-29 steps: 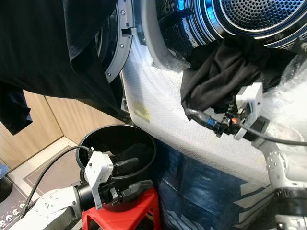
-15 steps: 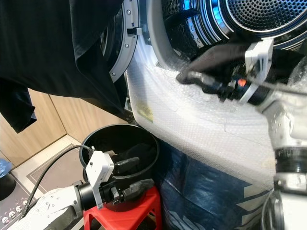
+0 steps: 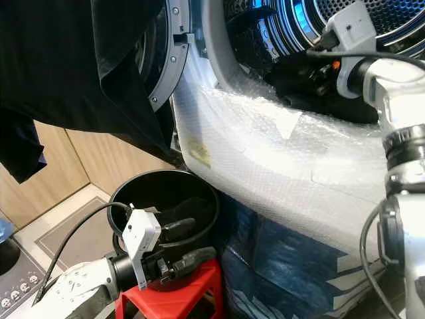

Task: Clothes washing

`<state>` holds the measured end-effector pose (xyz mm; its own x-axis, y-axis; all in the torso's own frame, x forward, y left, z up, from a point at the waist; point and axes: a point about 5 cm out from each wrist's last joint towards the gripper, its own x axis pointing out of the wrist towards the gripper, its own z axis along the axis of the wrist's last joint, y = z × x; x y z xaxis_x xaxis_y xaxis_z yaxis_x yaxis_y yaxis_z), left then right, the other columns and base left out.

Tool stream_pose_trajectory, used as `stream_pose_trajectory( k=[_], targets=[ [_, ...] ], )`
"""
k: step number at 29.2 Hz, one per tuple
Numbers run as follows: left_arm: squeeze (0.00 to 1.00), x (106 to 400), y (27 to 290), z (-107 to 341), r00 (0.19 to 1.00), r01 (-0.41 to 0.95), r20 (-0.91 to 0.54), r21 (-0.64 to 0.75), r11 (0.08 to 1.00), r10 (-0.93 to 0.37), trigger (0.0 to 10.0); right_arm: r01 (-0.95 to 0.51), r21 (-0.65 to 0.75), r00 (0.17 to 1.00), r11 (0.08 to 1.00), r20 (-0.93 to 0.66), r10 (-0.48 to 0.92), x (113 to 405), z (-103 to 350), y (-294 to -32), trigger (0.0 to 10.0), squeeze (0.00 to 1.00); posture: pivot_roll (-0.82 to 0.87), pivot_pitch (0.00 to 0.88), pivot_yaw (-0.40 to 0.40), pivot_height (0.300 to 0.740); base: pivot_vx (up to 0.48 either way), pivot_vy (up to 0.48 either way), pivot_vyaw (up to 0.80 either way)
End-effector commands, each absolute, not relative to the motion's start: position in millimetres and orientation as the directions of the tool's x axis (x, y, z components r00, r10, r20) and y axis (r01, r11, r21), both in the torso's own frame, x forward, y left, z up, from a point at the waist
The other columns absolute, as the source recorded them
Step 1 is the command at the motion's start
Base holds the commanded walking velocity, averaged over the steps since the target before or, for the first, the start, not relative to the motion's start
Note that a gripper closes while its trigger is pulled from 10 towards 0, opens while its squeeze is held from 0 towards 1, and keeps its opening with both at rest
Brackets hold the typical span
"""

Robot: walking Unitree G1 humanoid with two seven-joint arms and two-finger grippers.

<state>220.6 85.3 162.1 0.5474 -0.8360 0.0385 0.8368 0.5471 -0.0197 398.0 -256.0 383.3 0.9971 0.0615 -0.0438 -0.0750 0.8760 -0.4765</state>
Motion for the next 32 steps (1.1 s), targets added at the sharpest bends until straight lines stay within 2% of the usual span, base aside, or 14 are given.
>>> stream_pose_trajectory(
  k=[1, 2, 4, 7, 8, 10, 14, 18, 22, 25, 29, 32],
  targets=[
    [0.0, 221, 82, 161, 0.538, 0.843, 0.035, -0.016, 0.538, -0.842, 10.0, 0.109, -0.524, 0.994, 0.845, 0.042, -0.103, 393, 402, -267, 10.0, 0.0, -0.06, 0.047, -0.025, 0.74, 0.0, 0.0, 0.0],
    [0.0, 221, 81, 161, 0.538, 0.843, 0.038, -0.018, 0.538, -0.842, 10.0, 0.213, -0.526, 0.977, 0.823, 0.092, -0.194, 391, 410, -274, 10.0, 0.0, -0.06, 0.047, -0.027, 0.74, 0.0, 0.0, 0.0],
    [0.0, 221, 81, 161, 0.539, 0.842, 0.04, -0.02, 0.539, -0.841, 10.0, 0.318, -0.497, 0.948, 0.808, 0.143, -0.285, 387, 418, -280, 10.0, 0.0, -0.06, 0.047, -0.027, 0.74, 0.0, 0.0, 0.0],
    [0.0, 221, 80, 160, 0.54, 0.842, 0.042, -0.021, 0.54, -0.841, 10.0, 0.352, -0.492, 0.936, 0.796, 0.158, -0.315, 386, 422, -282, 10.0, 0.0, -0.06, 0.047, -0.029, 0.74, 0.0, 0.0, 0.0],
    [0.0, 221, 80, 160, 0.541, 0.841, 0.043, -0.021, 0.54, -0.84, 10.0, 0.375, -0.441, 0.927, 0.816, 0.165, -0.338, 385, 424, -283, 10.0, 0.0, -0.06, 0.047, -0.032, 0.74, 0.0, 0.0, 0.0],
    [0.0, 221, 80, 160, 0.543, 0.84, 0.044, -0.022, 0.543, -0.838, 10.0, 0.356, -0.376, 0.935, 0.856, 0.128, -0.332, 387, 419, -281, 10.0, 0.0, -0.06, 0.047, -0.032, 0.74, 0.0, 0.0, 0.0],
    [0.0, 220, 80, 159, 0.544, 0.839, 0.044, -0.023, 0.544, -0.838, 10.0, 0.173, -0.417, 0.977, 0.892, -0.043, -0.209, 400, 388, -259, 10.0, 0.0, -0.05, 0.045, -0.035, 0.74, 0.0, 0.0, 0.0],
    [0.0, 219, 81, 159, 0.544, 0.839, 0.043, -0.023, 0.544, -0.838, 10.0, 0.068, -0.387, 0.981, 0.919, -0.144, -0.133, 405, 368, -250, 10.0, 0.0, -0.05, 0.044, -0.038, 0.74, 0.0, 0.0, 0.0],
    [0.0, 219, 81, 159, 0.546, 0.838, 0.04, -0.021, 0.546, -0.837, 10.0, 0.076, -0.307, 0.958, 0.949, -0.242, -0.155, 403, 354, -253, 10.0, 0.0, -0.05, 0.042, -0.039, 0.74, 0.0, 0.0, 0.0],
    [0.0, 219, 81, 159, 0.546, 0.838, 0.041, -0.021, 0.546, -0.837, 10.0, 0.093, -0.317, 0.957, 0.944, -0.235, -0.173, 402, 354, -254, 10.0, 0.0, -0.05, 0.041, -0.041, 0.74, 0.0, 0.0, 0.0],
    [0.0, 218, 81, 159, 0.543, 0.84, 0.042, -0.022, 0.543, -0.838, 10.0, 0.195, -0.286, 0.937, 0.938, -0.229, -0.264, 393, 354, -262, 10.0, 0.0, -0.05, 0.035, -0.045, 0.74, 0.0, 0.0, 0.0],
    [0.0, 218, 81, 158, 0.543, 0.84, 0.042, -0.023, 0.543, -0.839, 10.0, 0.171, -0.258, 0.938, 0.951, -0.254, -0.238, 387, 351, -260, 10.0, 0.0, -0.06, 0.035, -0.046, 0.74, 0.0, 0.0, 0.0]
  ],
)
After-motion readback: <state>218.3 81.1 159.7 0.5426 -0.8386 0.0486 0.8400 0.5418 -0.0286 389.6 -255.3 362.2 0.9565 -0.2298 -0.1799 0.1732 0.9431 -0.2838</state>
